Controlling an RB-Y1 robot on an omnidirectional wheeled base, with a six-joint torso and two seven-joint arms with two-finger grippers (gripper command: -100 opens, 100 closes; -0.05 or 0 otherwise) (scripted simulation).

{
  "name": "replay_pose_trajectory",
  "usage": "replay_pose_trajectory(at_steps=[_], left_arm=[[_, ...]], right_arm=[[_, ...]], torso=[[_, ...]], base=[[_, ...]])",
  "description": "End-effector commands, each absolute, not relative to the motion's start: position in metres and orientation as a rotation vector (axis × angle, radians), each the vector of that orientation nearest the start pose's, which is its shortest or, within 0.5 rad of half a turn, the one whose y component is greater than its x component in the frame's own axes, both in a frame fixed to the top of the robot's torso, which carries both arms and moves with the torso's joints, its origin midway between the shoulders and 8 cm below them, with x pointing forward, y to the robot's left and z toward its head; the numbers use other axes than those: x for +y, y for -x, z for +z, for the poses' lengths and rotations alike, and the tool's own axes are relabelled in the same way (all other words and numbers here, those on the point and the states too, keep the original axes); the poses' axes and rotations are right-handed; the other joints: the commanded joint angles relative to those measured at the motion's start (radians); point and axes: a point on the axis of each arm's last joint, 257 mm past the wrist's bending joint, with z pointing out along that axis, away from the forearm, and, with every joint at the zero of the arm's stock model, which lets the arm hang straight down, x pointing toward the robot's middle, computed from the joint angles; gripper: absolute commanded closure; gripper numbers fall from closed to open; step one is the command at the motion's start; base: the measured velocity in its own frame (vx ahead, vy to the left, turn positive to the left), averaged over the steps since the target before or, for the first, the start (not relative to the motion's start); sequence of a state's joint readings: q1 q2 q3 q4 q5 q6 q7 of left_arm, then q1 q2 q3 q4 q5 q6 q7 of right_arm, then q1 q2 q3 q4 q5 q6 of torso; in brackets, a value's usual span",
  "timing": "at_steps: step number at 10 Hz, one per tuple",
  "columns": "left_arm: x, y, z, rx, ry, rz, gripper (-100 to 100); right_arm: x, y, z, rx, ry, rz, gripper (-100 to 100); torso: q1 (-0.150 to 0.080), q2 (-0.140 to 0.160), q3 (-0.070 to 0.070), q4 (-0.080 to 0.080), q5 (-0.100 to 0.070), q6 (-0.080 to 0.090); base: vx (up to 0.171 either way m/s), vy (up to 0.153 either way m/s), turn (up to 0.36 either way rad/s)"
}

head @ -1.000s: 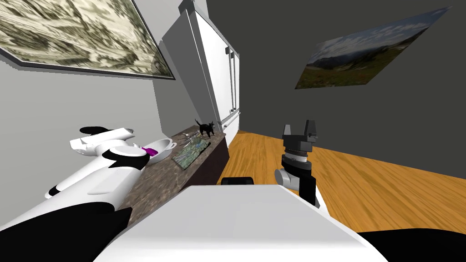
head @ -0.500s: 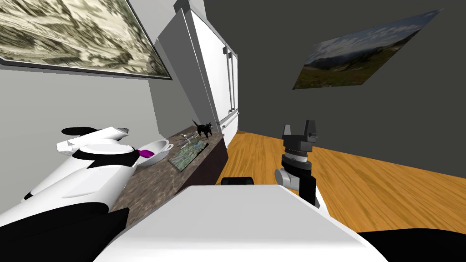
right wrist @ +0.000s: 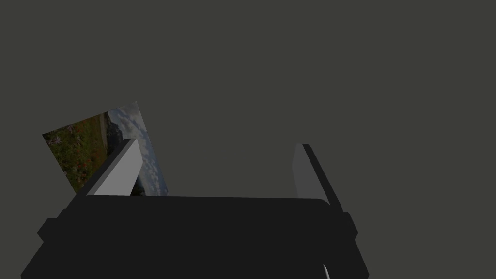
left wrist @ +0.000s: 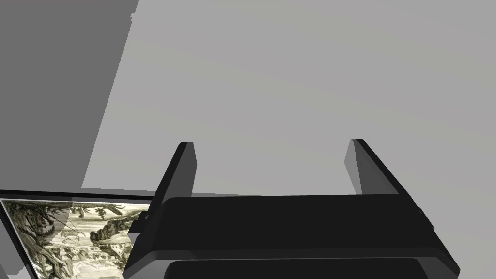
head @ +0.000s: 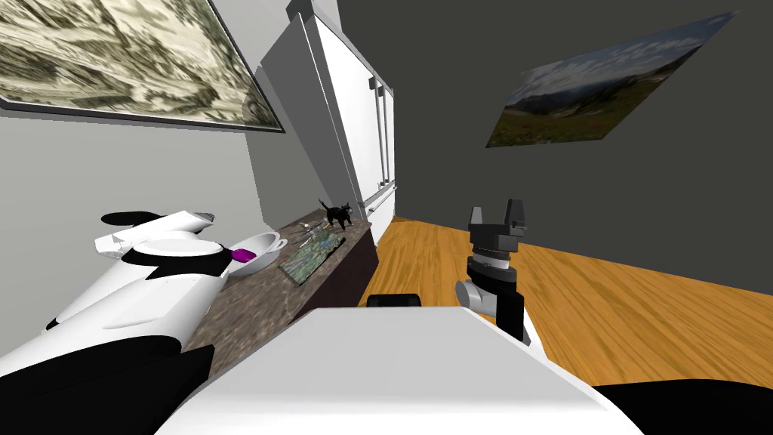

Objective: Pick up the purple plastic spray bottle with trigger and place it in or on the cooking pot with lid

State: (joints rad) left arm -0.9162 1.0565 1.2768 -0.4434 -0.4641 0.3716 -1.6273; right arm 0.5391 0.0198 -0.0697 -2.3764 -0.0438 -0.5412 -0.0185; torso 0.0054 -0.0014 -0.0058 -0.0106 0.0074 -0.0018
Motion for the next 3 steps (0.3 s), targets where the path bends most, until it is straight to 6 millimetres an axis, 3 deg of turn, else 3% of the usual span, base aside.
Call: replay_pose_trajectory(at_steps=[1, 3], left_arm=[[0.8988, -0.3909, 0.0087, 1.546, 1.005, 0.754, 0], [0.8988, -0.3909, 0.0087, 1.546, 1.005, 0.754, 0]], right_arm=[[-0.3047, -0.3073, 0.0631, 0.495, -0.605, 1.284, 0], [-0.3047, -0.3073, 0.0631, 0.495, -0.605, 1.284, 0]], torso=[[0.000, 0.000, 0.000, 0.000, 0.000, 0.000], [0.000, 0.000, 0.000, 0.000, 0.000, 0.000]], base=[[0.000, 0.000, 0.000], [0.000, 0.000, 0.000]])
